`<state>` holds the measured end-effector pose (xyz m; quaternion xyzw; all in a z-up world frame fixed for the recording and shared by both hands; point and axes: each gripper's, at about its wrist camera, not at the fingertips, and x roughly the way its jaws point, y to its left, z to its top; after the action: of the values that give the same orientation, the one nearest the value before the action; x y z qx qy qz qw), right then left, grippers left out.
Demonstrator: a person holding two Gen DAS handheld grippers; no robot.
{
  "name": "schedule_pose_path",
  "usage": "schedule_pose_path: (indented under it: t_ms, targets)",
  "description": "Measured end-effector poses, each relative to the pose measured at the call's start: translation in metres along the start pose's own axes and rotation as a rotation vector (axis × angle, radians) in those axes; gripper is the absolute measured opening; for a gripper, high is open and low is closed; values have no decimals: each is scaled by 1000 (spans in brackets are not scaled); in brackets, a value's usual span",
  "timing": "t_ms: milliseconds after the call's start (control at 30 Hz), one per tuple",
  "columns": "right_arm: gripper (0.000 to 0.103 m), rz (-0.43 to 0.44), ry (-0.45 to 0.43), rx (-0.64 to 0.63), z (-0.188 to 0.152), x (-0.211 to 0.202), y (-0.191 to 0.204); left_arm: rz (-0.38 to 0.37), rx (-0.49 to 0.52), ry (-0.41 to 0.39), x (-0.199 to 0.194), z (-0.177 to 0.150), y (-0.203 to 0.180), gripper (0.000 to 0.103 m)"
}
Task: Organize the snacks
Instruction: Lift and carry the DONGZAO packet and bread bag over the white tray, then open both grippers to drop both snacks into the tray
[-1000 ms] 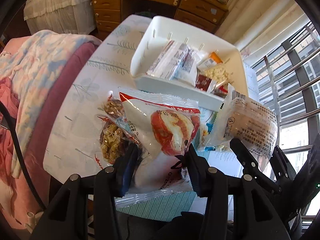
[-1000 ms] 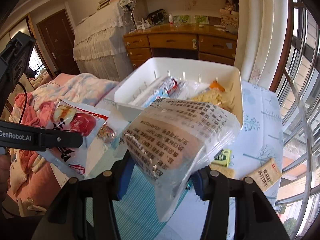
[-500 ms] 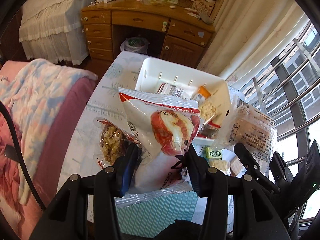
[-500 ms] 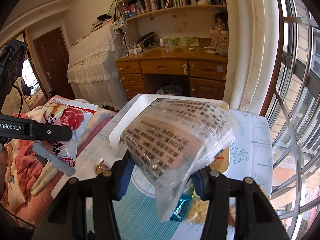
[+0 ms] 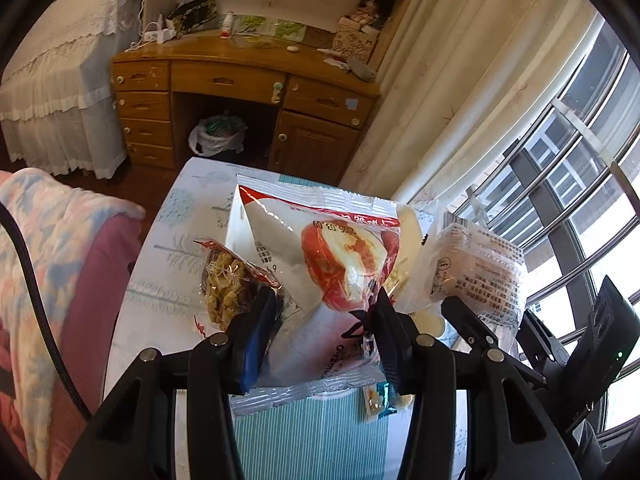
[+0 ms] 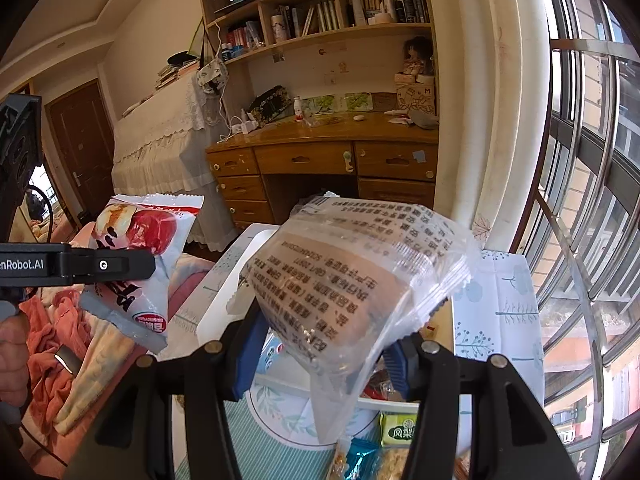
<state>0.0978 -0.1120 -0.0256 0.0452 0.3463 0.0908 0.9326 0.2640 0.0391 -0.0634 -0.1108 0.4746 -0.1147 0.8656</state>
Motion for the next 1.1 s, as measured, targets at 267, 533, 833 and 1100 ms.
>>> schedule_pose_path:
  t_ms: [267,533,833,1100]
  targets:
    - [54,-24,20,36,5,20,0,-74,34,3,29,13,8,47]
    - [59,-35,57,65,9,40,-2,-33,43,50,61,20,7,62]
    - [73,-53,64,73,7,41,-1,-9,20,60,63,20,15,74]
    - [73,-45,47,76,9,22,-3,7,27,48,44,11,6,75]
